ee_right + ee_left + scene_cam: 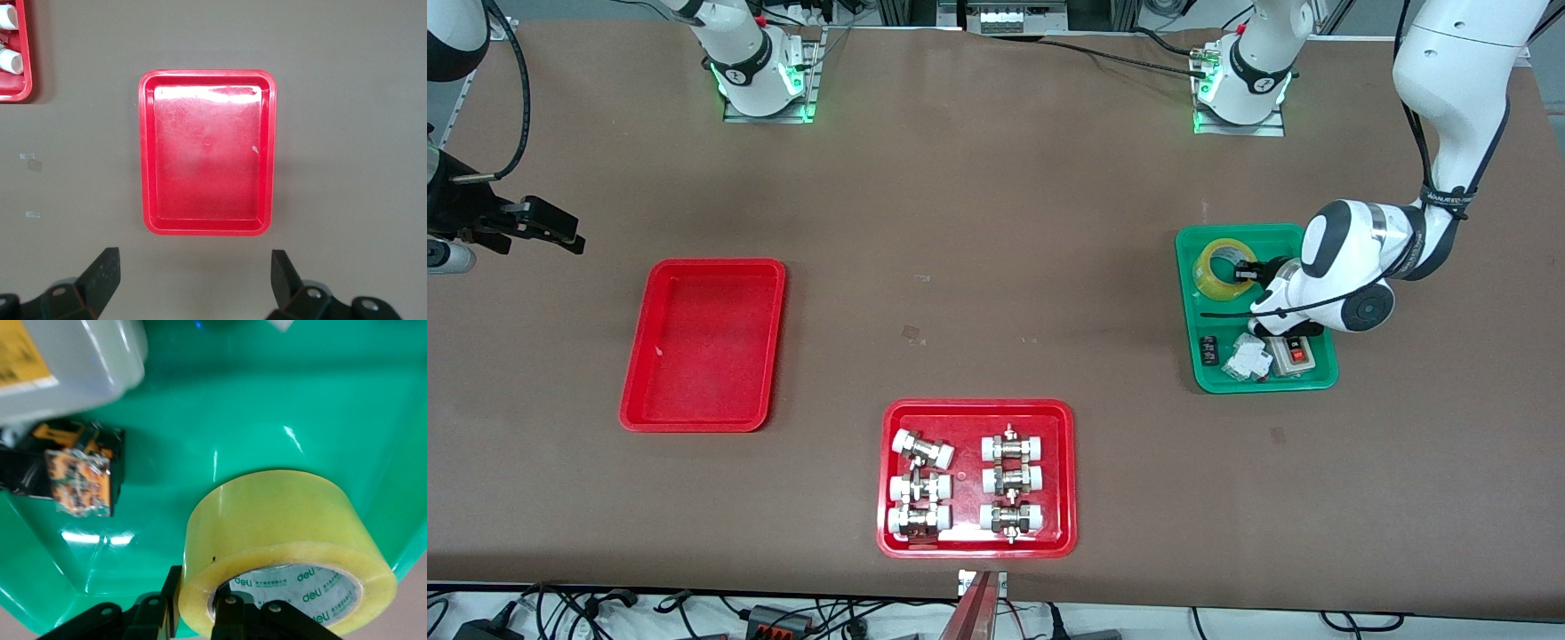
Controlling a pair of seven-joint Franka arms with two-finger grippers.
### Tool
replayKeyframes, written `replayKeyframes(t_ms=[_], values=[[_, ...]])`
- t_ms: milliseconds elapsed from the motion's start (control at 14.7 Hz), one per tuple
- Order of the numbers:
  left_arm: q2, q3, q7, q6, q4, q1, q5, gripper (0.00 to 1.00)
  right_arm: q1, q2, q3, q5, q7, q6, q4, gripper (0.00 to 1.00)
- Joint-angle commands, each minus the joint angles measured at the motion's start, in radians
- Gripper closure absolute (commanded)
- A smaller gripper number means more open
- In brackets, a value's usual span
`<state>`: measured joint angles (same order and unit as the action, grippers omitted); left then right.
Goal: Left arm passes tape to right arm into tray
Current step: 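Lower the left gripper onto the yellow tape roll and grasp it, then lift the tape with the left gripper while the right gripper approaches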
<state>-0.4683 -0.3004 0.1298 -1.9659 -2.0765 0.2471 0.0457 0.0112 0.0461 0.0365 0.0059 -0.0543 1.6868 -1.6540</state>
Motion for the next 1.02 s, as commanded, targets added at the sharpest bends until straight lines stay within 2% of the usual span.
replayKeyframes(t_ms=[0, 204, 409, 613, 817, 953], values=[[-0.003, -0.029, 0.008, 0.088, 0.088, -0.002, -0.015, 0.99, 0.0, 0.001, 0.002, -0.007, -0.004, 0.004, 0.006, 0.0], [-0.012, -0.065, 0.011, 0.156, 0.192, -0.025, -0.058, 0.99, 0.003, 0.003, 0.002, 0.003, -0.002, 0.004, 0.008, 0.0], [-0.056, -0.072, 0.063, 0.244, 0.333, -0.095, -0.151, 0.99, 0.001, 0.003, 0.002, 0.009, -0.01, -0.002, 0.01, 0.0], [-0.12, -0.071, 0.082, 0.265, 0.462, -0.189, -0.349, 0.99, -0.019, 0.052, -0.003, 0.017, -0.01, 0.007, 0.008, 0.0], [-0.295, -0.072, 0.053, 0.257, 0.636, -0.239, -0.649, 0.99, -0.062, 0.148, -0.004, 0.019, -0.019, -0.002, 0.008, 0.0], [-0.372, -0.068, 0.004, 0.248, 0.743, -0.317, -0.701, 0.99, -0.094, 0.158, -0.006, 0.022, -0.032, 0.01, 0.008, 0.0]])
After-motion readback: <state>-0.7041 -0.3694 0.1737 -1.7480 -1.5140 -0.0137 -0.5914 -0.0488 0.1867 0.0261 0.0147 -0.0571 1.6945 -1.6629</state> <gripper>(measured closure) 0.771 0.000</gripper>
